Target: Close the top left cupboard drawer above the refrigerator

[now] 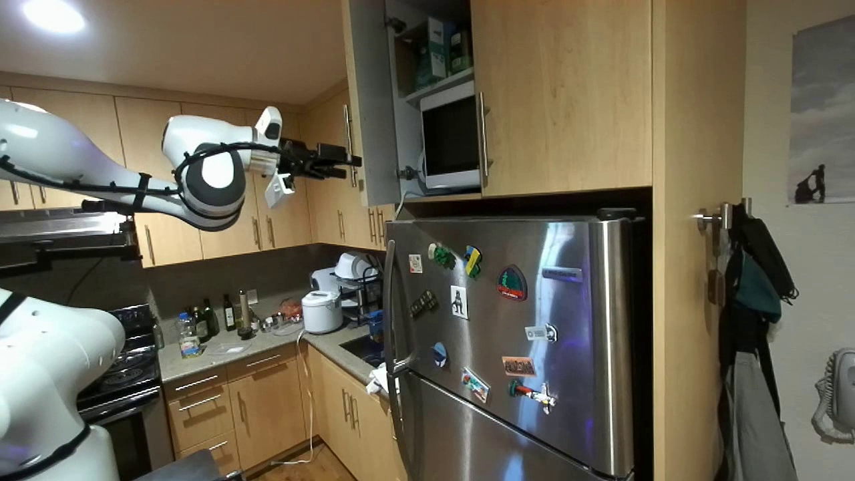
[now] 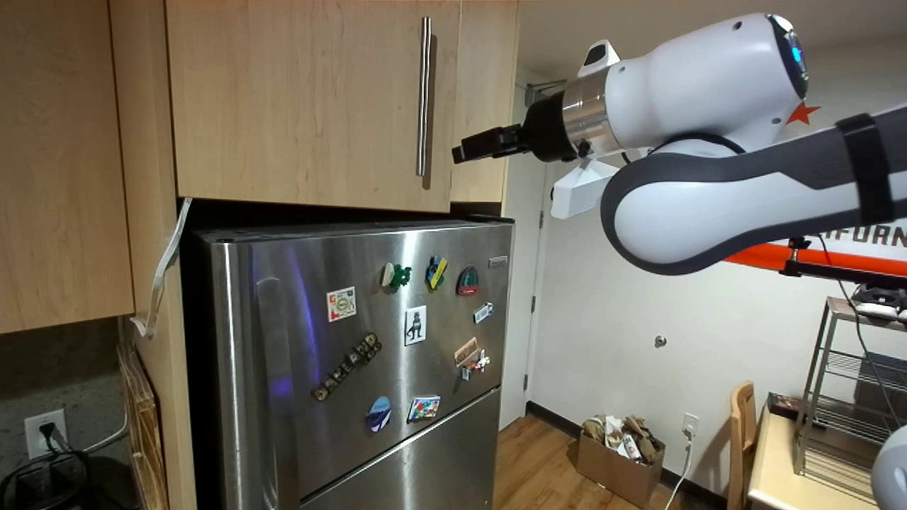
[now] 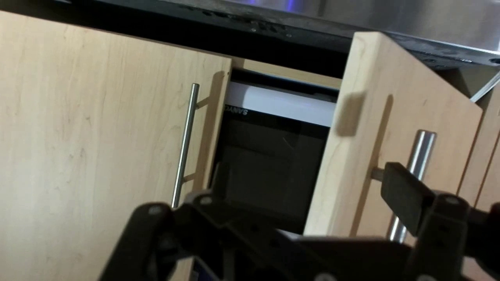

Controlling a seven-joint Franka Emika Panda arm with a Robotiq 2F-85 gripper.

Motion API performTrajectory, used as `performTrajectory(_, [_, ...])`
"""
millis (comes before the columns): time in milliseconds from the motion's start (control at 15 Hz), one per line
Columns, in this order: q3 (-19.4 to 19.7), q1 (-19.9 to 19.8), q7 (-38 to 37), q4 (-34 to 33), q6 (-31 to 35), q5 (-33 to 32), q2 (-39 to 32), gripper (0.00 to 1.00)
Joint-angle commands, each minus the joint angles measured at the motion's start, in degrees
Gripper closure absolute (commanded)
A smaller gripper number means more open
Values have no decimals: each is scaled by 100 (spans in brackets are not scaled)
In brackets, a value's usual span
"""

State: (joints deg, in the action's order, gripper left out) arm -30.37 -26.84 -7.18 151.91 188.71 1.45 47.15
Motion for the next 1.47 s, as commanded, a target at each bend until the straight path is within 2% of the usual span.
performTrajectory(0, [-216, -68, -53, 127, 188, 8, 87, 4])
performTrajectory(267, [-513, -539, -104, -66, 198, 43, -75, 9])
performTrajectory(333, [-608, -703, -133, -104, 253, 63, -101, 6])
performTrajectory(600, [-1050, -1383, -159, -279, 460, 160, -220, 19])
performTrajectory(733, [-1286, -1686, -188, -390, 488, 245, -279, 10])
performTrajectory(1067, [-1771, -2312, -213, -646, 519, 421, -349, 14])
performTrajectory(1400, [-2054, -2821, -246, -962, 448, 558, -460, 13])
